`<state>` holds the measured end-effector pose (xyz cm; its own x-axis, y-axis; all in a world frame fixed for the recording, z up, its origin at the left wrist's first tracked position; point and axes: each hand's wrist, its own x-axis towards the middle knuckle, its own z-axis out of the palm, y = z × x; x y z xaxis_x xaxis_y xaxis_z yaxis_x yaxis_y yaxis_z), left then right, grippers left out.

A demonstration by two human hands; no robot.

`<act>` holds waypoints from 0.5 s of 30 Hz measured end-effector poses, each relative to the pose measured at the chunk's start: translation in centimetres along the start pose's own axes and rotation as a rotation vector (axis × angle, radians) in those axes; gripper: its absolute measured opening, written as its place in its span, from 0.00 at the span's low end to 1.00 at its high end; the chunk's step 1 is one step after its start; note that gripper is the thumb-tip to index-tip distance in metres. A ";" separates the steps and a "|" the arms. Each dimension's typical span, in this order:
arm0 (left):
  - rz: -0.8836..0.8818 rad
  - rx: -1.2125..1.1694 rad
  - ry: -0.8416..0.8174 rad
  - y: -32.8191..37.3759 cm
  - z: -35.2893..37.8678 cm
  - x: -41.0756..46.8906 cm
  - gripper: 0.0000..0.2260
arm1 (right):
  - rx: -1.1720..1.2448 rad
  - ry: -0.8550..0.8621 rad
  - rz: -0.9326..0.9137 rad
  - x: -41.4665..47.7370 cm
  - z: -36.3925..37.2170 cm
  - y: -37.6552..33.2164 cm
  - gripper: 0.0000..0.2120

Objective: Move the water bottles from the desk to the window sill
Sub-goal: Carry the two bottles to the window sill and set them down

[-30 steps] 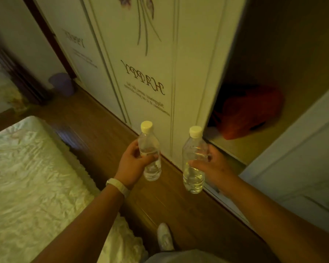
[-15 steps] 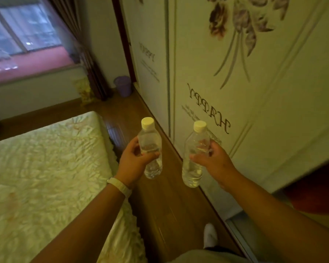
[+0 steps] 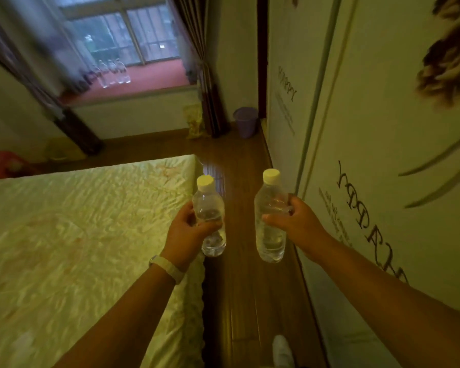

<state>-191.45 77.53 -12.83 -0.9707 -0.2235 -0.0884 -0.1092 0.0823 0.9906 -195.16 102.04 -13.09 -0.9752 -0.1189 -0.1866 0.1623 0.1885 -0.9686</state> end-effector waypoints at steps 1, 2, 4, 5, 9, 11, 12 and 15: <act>0.014 -0.013 0.020 0.3 0.3 0.9 0.24 | -0.005 -0.022 -0.020 1.6 -0.3 -0.7 0.27; 0.025 -0.022 0.036 0.6 0.6 1.7 0.24 | -0.006 -0.043 -0.036 3.0 -0.5 -1.2 0.27; 0.026 -0.032 0.057 0.9 1.0 3.0 0.23 | -0.011 -0.079 -0.041 5.0 -0.5 -1.8 0.26; 0.024 -0.034 0.067 1.0 1.0 3.6 0.22 | -0.013 -0.094 -0.039 5.7 -0.3 -1.9 0.26; 0.027 -0.044 0.119 1.7 0.2 7.0 0.23 | -0.001 -0.141 -0.038 8.9 0.5 -2.8 0.24; 0.030 -0.049 0.126 1.7 -0.3 9.0 0.24 | 0.007 -0.156 -0.038 10.9 0.9 -3.0 0.25; 0.028 -0.053 0.128 1.5 -0.5 9.9 0.24 | 0.002 -0.164 -0.036 11.8 1.2 -3.1 0.25; 0.015 -0.081 0.130 0.7 -1.3 13.3 0.23 | -0.019 -0.185 -0.028 15.0 2.4 -3.5 0.26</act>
<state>-204.11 73.35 -13.13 -0.9357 -0.3468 -0.0645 -0.0721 0.0092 0.9974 -210.04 97.26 -12.91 -0.9347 -0.3018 -0.1880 0.1304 0.2010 -0.9709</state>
